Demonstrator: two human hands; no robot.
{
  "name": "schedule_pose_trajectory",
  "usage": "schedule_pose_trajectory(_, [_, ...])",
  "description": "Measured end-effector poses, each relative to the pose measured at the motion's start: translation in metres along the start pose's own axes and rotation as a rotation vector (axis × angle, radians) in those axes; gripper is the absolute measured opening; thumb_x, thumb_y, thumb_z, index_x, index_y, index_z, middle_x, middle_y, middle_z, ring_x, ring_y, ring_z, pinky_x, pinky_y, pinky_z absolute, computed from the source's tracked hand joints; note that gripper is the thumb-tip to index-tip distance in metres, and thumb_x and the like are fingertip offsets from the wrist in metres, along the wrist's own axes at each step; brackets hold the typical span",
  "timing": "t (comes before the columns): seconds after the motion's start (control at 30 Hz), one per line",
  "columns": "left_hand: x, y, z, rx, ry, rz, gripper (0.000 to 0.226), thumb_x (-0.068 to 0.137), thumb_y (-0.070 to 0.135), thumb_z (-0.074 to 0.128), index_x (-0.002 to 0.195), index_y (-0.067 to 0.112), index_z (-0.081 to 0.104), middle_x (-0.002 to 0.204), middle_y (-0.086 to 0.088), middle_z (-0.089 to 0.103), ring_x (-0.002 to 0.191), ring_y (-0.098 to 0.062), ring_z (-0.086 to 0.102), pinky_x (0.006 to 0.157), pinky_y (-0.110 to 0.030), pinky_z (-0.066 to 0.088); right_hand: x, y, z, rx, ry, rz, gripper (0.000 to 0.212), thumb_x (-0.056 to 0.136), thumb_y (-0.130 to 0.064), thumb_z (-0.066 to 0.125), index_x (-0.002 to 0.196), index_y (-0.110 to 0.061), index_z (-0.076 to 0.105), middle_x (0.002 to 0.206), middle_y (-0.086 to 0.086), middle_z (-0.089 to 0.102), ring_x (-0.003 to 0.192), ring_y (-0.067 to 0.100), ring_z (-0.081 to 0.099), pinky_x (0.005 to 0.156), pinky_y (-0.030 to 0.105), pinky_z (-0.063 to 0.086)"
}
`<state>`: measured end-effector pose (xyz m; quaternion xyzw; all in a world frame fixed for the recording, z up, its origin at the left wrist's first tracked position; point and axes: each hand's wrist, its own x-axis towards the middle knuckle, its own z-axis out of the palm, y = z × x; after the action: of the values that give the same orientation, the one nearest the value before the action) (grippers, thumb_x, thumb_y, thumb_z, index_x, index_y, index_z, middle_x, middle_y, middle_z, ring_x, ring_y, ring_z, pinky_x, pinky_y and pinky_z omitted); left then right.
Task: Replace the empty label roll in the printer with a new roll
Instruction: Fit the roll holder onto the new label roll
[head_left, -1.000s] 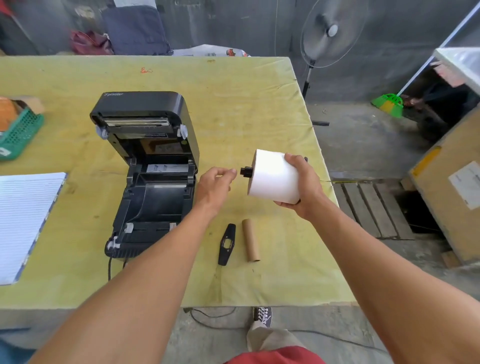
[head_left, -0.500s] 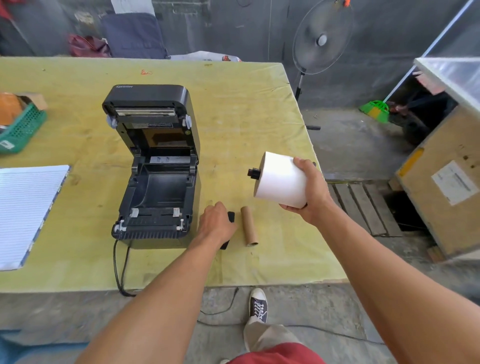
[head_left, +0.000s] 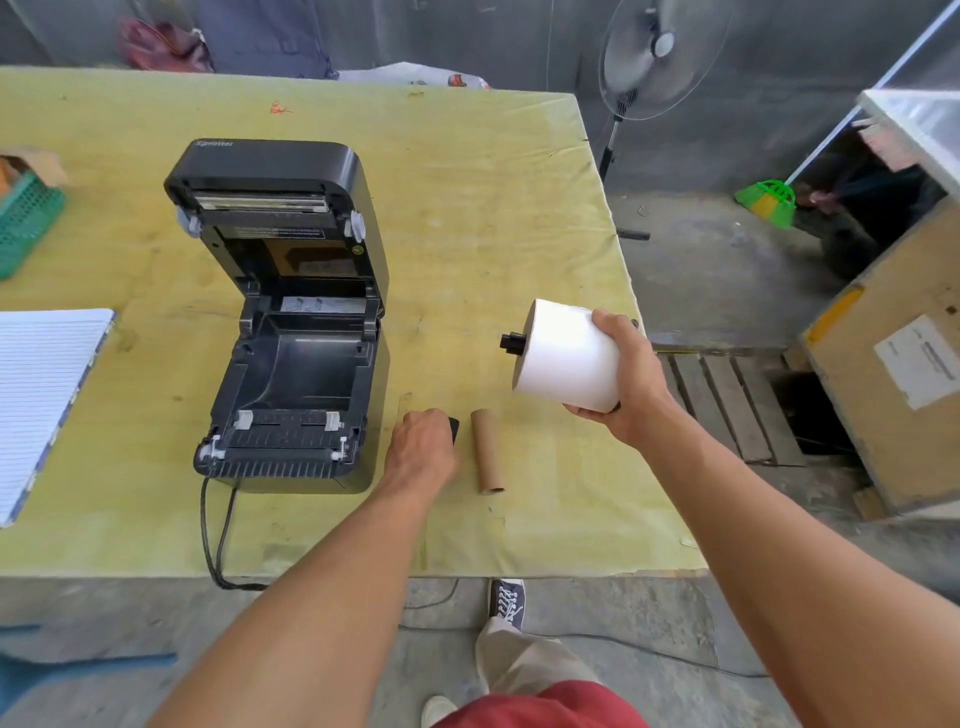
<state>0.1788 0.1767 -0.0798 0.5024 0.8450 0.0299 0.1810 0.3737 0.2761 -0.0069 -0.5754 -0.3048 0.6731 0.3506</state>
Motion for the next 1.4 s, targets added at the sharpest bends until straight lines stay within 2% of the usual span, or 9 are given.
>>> schedule_pose_trajectory(0.07, [0.001, 0.000, -0.001, -0.043, -0.027, -0.024, 0.007, 0.077, 0.008, 0.065, 0.077, 0.009, 0.058, 0.081, -0.012, 0.062, 0.071, -0.029, 0.057, 0.054, -0.032, 0.042, 0.002, 0.002, 0.001, -0.003, -0.009, 0.000, 0.051, 0.066, -0.052, 0.072, 0.112, -0.031, 0.067, 0.119, 0.004, 0.070, 0.102, 0.032, 0.070, 0.063, 0.044, 0.059])
schedule_pose_trajectory(0.2, [-0.001, -0.002, 0.000, -0.159, -0.059, -0.116, 0.027, 0.068, 0.020, 0.074, 0.086, 0.003, 0.062, 0.080, -0.011, 0.064, 0.074, -0.030, 0.064, 0.048, -0.028, 0.038, 0.002, 0.004, 0.003, -0.023, -0.021, -0.012, 0.049, 0.065, -0.052, 0.073, 0.110, -0.033, 0.067, 0.117, 0.002, 0.070, 0.101, 0.032, 0.070, 0.066, 0.046, 0.059])
schedule_pose_trajectory(0.4, [0.002, -0.003, -0.011, -0.352, -0.061, -0.207, 0.033, 0.067, 0.034, 0.080, 0.065, 0.010, 0.058, 0.066, 0.000, 0.058, 0.053, -0.012, 0.052, 0.039, -0.022, 0.032, -0.002, 0.004, 0.000, -0.034, -0.018, -0.031, 0.049, 0.067, -0.053, 0.072, 0.112, -0.032, 0.067, 0.115, 0.002, 0.071, 0.098, 0.031, 0.071, 0.068, 0.046, 0.059])
schedule_pose_trajectory(0.47, [0.006, -0.003, -0.024, -0.511, -0.058, -0.213, 0.029, 0.069, 0.036, 0.079, 0.066, 0.014, 0.059, 0.066, 0.003, 0.060, 0.055, -0.012, 0.055, 0.045, -0.024, 0.040, -0.004, 0.003, 0.001, -0.032, -0.015, -0.039, 0.048, 0.068, -0.052, 0.072, 0.112, -0.032, 0.067, 0.115, 0.003, 0.071, 0.098, 0.031, 0.071, 0.068, 0.046, 0.060])
schedule_pose_trajectory(0.57, [0.013, -0.003, -0.049, -0.937, -0.079, -0.116, 0.023, 0.076, 0.024, 0.078, 0.093, 0.016, 0.065, 0.091, -0.003, 0.070, 0.080, -0.016, 0.068, 0.075, -0.034, 0.058, -0.008, 0.000, 0.006, -0.037, -0.010, -0.055, 0.050, 0.068, -0.052, 0.071, 0.113, -0.031, 0.066, 0.117, 0.004, 0.070, 0.101, 0.032, 0.070, 0.069, 0.046, 0.060])
schedule_pose_trajectory(0.7, [0.015, -0.009, -0.085, -1.274, -0.109, 0.067, 0.033, 0.079, 0.006, 0.077, 0.109, 0.011, 0.064, 0.108, -0.010, 0.070, 0.099, -0.023, 0.068, 0.088, -0.039, 0.057, -0.017, -0.007, 0.017, -0.051, -0.015, -0.079, 0.050, 0.067, -0.053, 0.072, 0.112, -0.031, 0.066, 0.118, 0.004, 0.069, 0.102, 0.033, 0.070, 0.075, 0.050, 0.060])
schedule_pose_trajectory(1.0, [0.008, -0.019, -0.124, -1.270, -0.156, 0.341, 0.037, 0.077, 0.000, 0.078, 0.111, 0.012, 0.069, 0.106, 0.000, 0.075, 0.099, -0.018, 0.070, 0.079, -0.027, 0.057, -0.042, -0.023, 0.046, -0.080, -0.063, -0.137, 0.051, 0.061, -0.054, 0.074, 0.106, -0.032, 0.068, 0.116, 0.002, 0.071, 0.100, 0.031, 0.071, 0.066, 0.043, 0.059])
schedule_pose_trajectory(1.1, [0.003, -0.019, -0.133, -1.315, -0.168, 0.369, 0.039, 0.076, -0.001, 0.078, 0.113, 0.011, 0.069, 0.108, -0.002, 0.074, 0.099, -0.019, 0.070, 0.080, -0.028, 0.057, -0.049, -0.024, 0.054, -0.086, -0.069, -0.146, 0.061, 0.057, -0.056, 0.074, 0.111, -0.030, 0.067, 0.114, 0.003, 0.072, 0.096, 0.030, 0.072, 0.061, 0.040, 0.058])
schedule_pose_trajectory(1.4, [-0.007, -0.028, -0.146, -1.347, -0.184, 0.386, 0.037, 0.077, -0.007, 0.075, 0.107, 0.014, 0.072, 0.103, -0.009, 0.075, 0.095, -0.024, 0.072, 0.078, -0.029, 0.058, -0.062, -0.021, 0.066, -0.083, -0.074, -0.181, 0.058, 0.058, -0.056, 0.074, 0.109, -0.029, 0.069, 0.107, 0.002, 0.074, 0.088, 0.029, 0.073, 0.058, 0.039, 0.058])
